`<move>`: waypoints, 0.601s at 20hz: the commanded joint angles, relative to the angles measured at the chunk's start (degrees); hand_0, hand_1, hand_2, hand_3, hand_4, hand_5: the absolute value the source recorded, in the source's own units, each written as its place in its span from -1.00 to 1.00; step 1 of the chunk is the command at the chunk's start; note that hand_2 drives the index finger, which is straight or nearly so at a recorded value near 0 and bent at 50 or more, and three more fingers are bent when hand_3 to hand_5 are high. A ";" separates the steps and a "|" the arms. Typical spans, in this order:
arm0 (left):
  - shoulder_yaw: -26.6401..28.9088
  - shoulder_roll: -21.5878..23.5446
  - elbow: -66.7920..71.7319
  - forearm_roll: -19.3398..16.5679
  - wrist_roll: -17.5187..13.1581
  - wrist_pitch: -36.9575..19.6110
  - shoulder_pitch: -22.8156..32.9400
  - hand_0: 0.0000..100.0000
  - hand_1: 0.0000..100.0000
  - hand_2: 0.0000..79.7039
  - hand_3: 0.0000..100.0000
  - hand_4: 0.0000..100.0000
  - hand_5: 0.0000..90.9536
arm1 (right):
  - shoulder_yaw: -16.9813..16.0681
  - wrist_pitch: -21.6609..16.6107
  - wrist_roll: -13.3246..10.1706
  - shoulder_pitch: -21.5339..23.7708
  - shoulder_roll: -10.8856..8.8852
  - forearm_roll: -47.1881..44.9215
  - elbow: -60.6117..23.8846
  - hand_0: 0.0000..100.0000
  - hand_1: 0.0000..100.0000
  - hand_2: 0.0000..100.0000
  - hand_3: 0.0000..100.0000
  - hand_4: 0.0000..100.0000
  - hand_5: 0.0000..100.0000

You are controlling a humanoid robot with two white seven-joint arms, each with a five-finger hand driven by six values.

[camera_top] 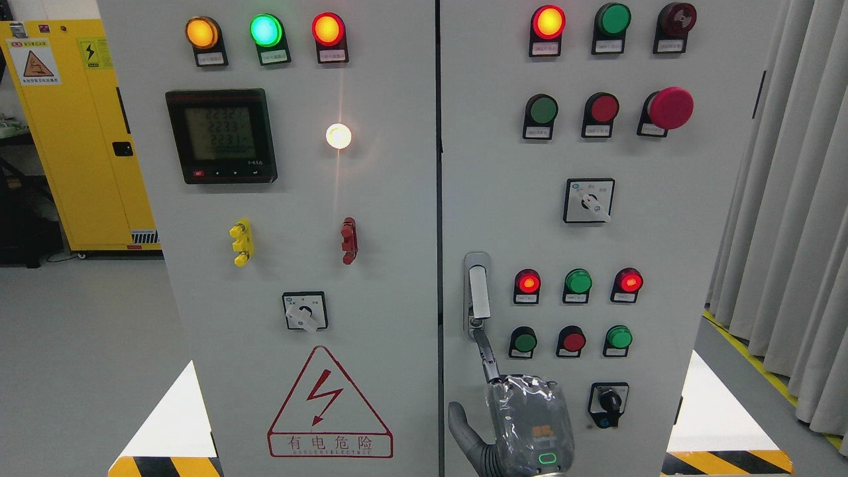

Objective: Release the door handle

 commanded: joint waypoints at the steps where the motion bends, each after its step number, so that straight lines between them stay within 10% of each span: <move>1: 0.00 -0.01 -0.70 0.03 -0.02 0.02 0.00 -0.76 0.11 -1.00 -1.00 -1.00 -1.00 | 0.54 -0.54 -0.70 0.39 -0.08 -0.04 -1.75 -0.04 -0.27 -1.00 0.96 0.96 1.00; 12: 0.00 0.08 -0.70 0.03 -0.02 0.02 0.00 -0.76 0.11 -1.00 -1.00 -1.00 -1.00 | 0.54 -0.81 -1.14 0.74 -0.17 -0.13 -3.24 0.01 -0.27 -1.00 0.59 0.75 0.83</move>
